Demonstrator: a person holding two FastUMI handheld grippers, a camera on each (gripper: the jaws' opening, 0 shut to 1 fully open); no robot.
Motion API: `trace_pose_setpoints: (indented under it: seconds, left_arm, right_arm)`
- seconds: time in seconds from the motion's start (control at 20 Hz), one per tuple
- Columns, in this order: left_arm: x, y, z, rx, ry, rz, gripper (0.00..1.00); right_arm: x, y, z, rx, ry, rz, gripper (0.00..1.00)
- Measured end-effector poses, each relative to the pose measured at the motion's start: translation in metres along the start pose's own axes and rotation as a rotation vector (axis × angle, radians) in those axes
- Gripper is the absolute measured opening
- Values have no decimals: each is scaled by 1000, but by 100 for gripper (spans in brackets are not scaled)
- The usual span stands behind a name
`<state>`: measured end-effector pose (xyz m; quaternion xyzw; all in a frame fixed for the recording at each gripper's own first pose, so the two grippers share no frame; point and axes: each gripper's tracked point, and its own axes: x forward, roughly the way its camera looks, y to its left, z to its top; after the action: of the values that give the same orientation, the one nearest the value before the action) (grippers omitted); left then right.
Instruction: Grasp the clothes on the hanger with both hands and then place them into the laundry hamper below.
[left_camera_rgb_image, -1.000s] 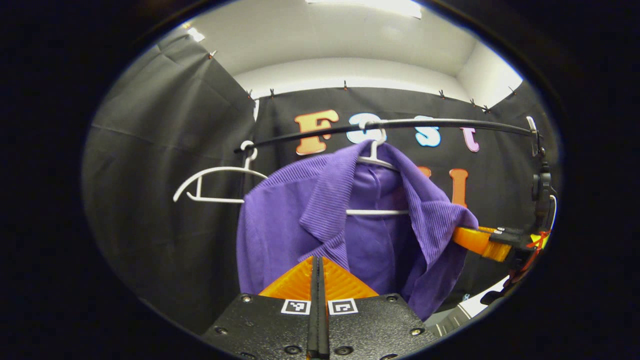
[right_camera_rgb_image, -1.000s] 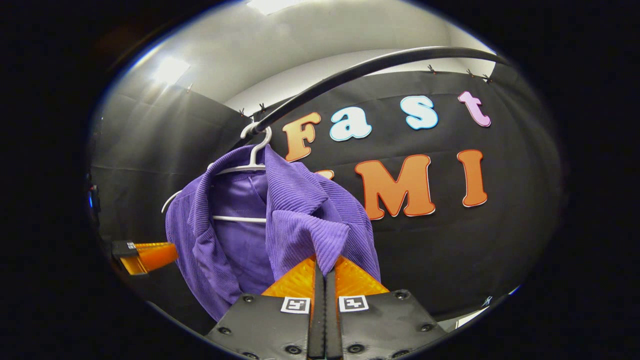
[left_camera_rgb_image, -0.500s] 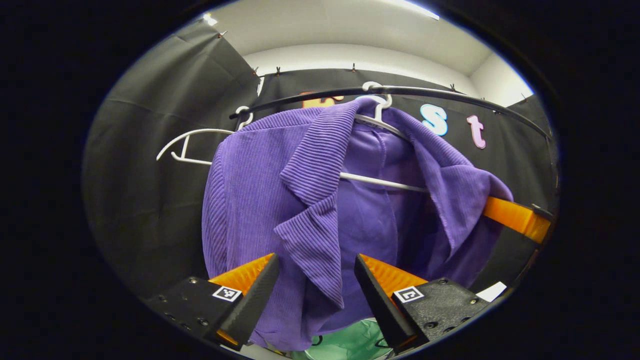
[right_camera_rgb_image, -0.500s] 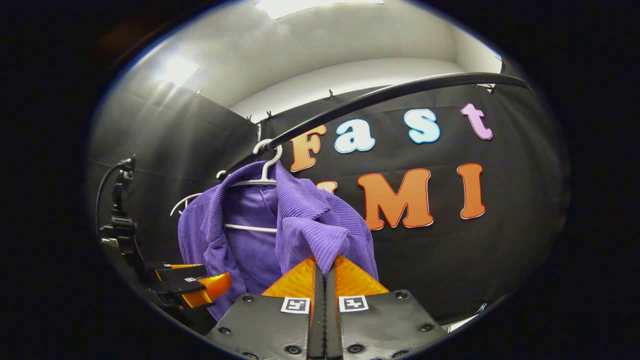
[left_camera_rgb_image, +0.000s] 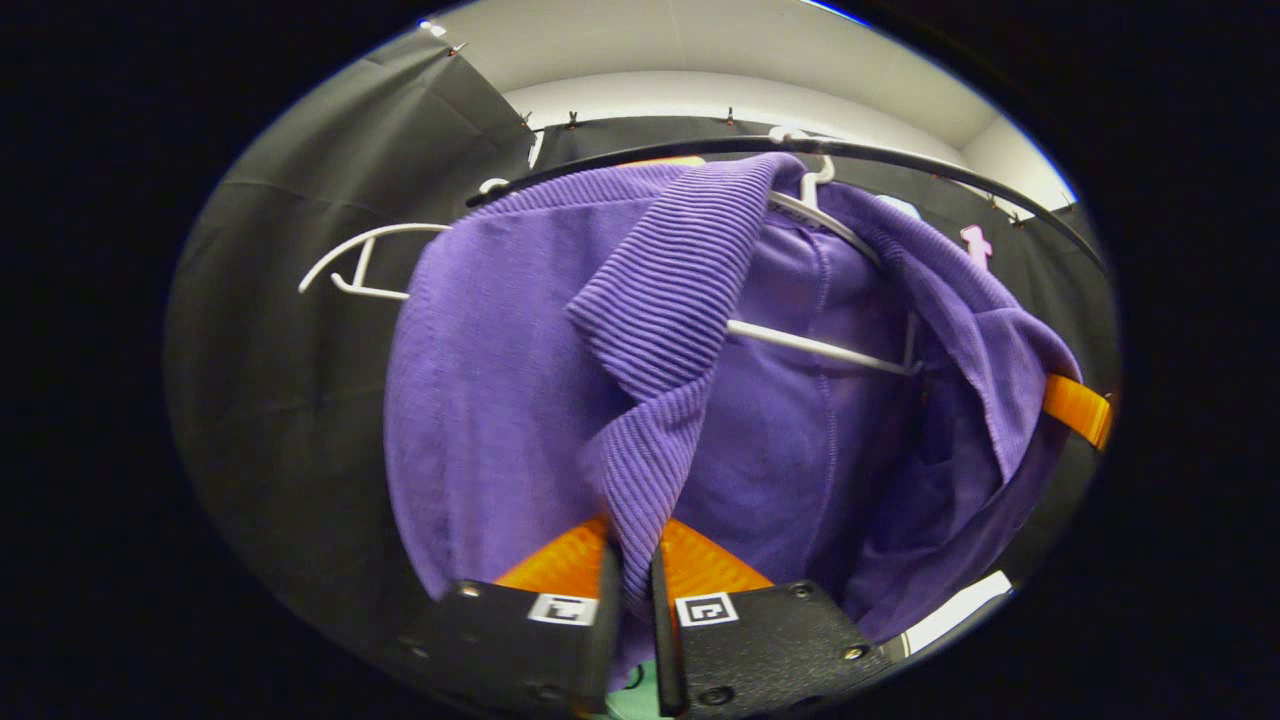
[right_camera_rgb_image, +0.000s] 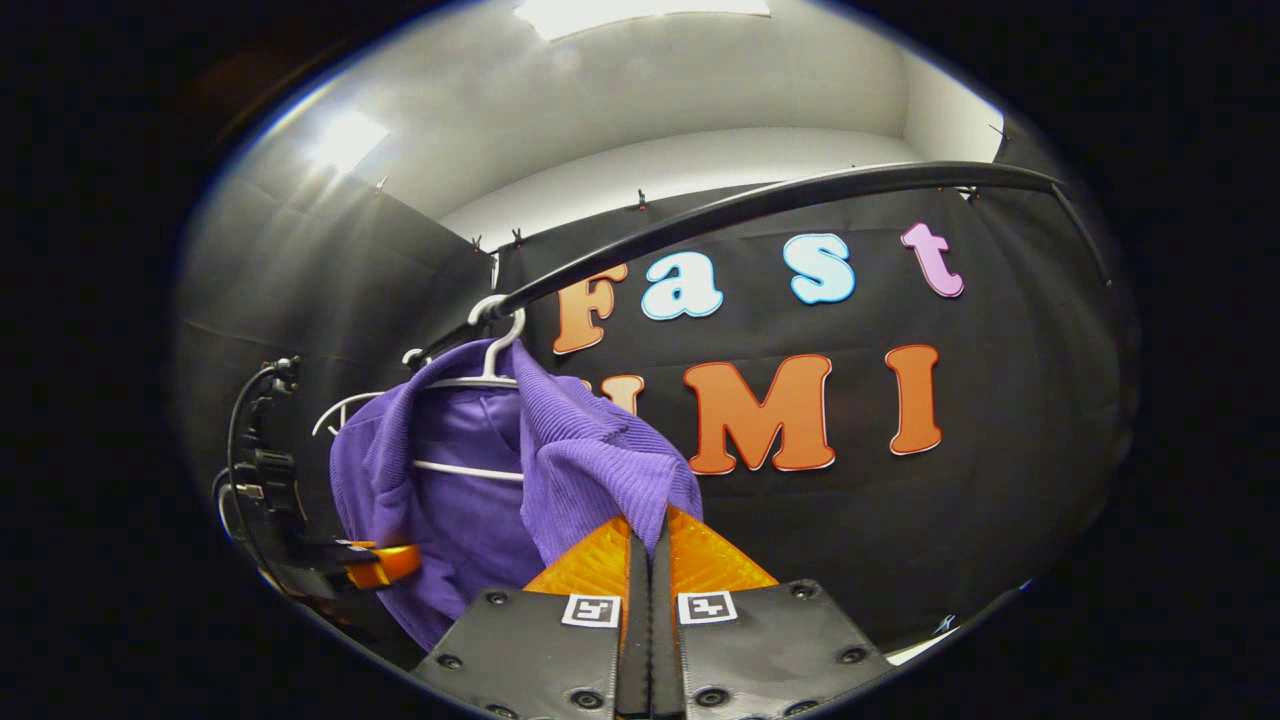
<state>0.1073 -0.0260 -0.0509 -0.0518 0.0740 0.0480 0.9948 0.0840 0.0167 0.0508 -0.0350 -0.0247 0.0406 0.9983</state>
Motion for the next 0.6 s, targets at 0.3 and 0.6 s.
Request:
trace_pose_setpoints:
  seconds: [0.3, 0.6]
  left_arm:
    - [-30, 53, 60, 72, -113, 47, 1]
    - [-53, 85, 117, 111, -172, 46, 0]
  right_arm:
    - [22, -39, 24, -71, -43, -122, 7]
    - [32, -51, 48, -166, -93, -193, 7]
